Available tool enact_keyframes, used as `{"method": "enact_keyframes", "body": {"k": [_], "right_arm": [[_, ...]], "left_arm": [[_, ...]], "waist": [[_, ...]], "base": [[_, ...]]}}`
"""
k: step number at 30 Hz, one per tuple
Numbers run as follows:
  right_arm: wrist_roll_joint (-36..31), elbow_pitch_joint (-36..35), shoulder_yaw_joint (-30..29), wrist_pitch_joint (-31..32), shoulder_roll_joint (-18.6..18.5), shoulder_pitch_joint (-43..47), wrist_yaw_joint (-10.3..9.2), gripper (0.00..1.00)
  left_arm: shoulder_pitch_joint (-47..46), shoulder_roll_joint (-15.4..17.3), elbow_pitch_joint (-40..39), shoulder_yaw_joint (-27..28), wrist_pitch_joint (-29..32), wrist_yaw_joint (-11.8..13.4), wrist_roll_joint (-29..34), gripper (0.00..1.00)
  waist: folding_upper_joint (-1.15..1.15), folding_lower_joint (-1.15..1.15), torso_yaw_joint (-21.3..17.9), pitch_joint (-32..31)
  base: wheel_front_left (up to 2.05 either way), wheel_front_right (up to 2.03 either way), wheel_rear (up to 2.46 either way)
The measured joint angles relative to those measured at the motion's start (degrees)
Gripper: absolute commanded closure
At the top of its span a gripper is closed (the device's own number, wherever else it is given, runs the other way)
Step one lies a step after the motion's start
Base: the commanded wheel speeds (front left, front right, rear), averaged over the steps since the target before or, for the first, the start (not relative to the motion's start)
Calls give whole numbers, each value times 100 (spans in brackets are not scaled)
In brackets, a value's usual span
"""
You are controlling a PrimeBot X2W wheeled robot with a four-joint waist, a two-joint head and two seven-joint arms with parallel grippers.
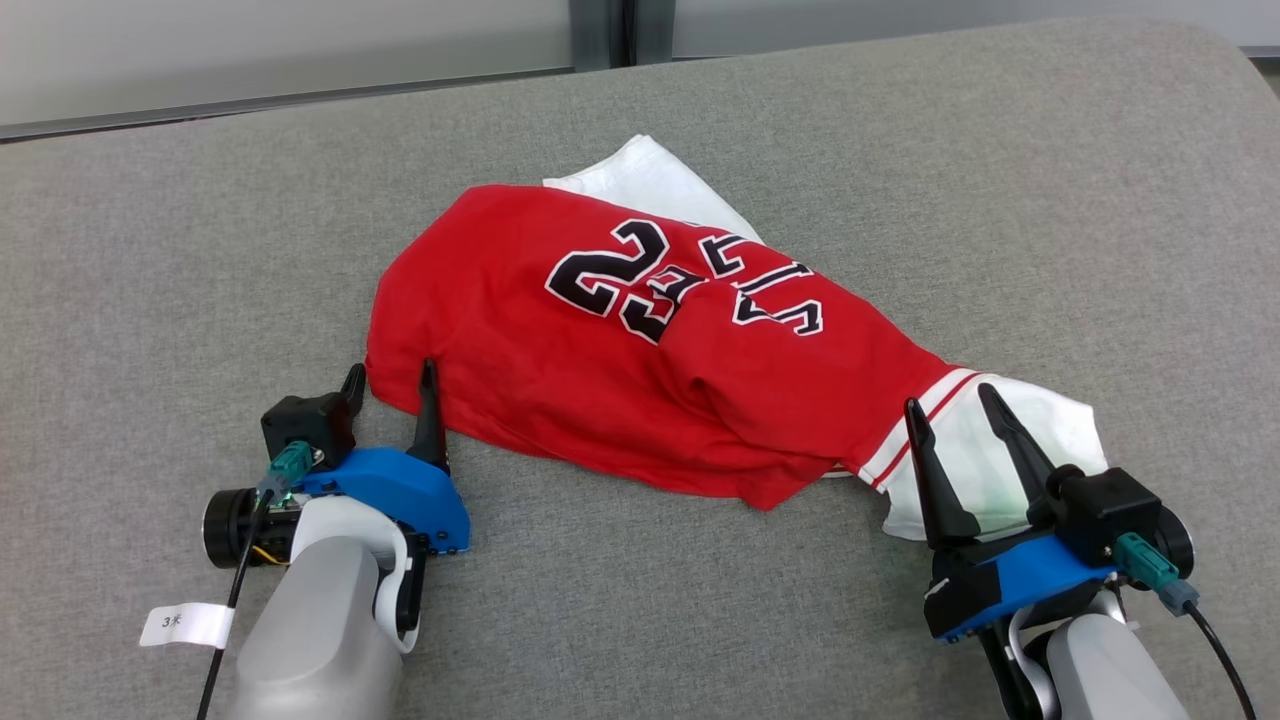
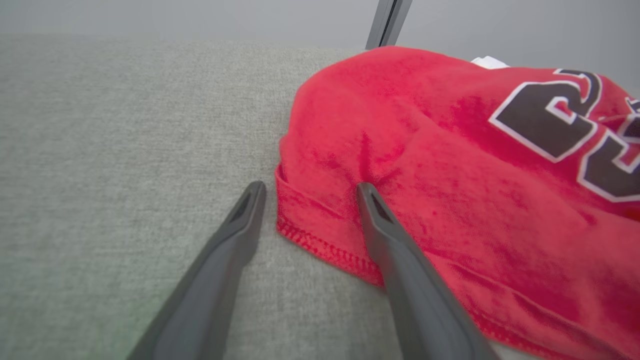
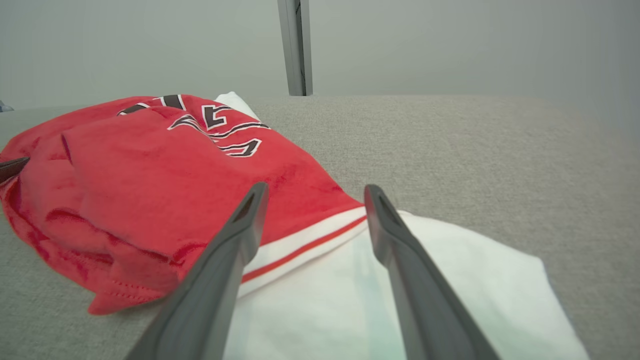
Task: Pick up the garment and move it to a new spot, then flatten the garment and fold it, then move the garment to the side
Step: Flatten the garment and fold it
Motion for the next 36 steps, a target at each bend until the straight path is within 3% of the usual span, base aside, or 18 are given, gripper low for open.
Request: {"method": "enact_keyframes", "body": {"k": [1,2,5,18,25,31,36], "right_arm": [[0,1,-5,0,0,1,0,0],[2,7,-20,0,0,1,-1,0],[13,41,-82,0,-1,31,0,0],[121,233,-91,1,15,357,0,0],[254,298,-31,0,26,539,0,0],[388,290,-14,0,27,672,0,0],[428,271,99,0,29,695,-1,0]], "left_arm": [[-27,1,45,14,-3,-9,18,84],[-36,0,67,21,-4,-33,27,100],[-13,-3,-60,32,5,-126,26,100],[633,0,-2583,302,12,-326,83,100],[889,22,-2952,492,12,-433,287,100],[725,310,-3134,417,12,-514,444,100],[155,677,-2451,255,180,-530,446,100]], "waist": [[0,0,-6,-2],[0,0,-8,-12],[0,0,40,-104],[0,-1,803,-1026],[0,-1,1025,-1396],[0,-1,1016,-1468],[0,-1,846,-1264]], "base": [[0,0,0],[0,0,0],[0,0,0],[0,0,0],[0,0,0],[0,0,0],[0,0,0]]}}
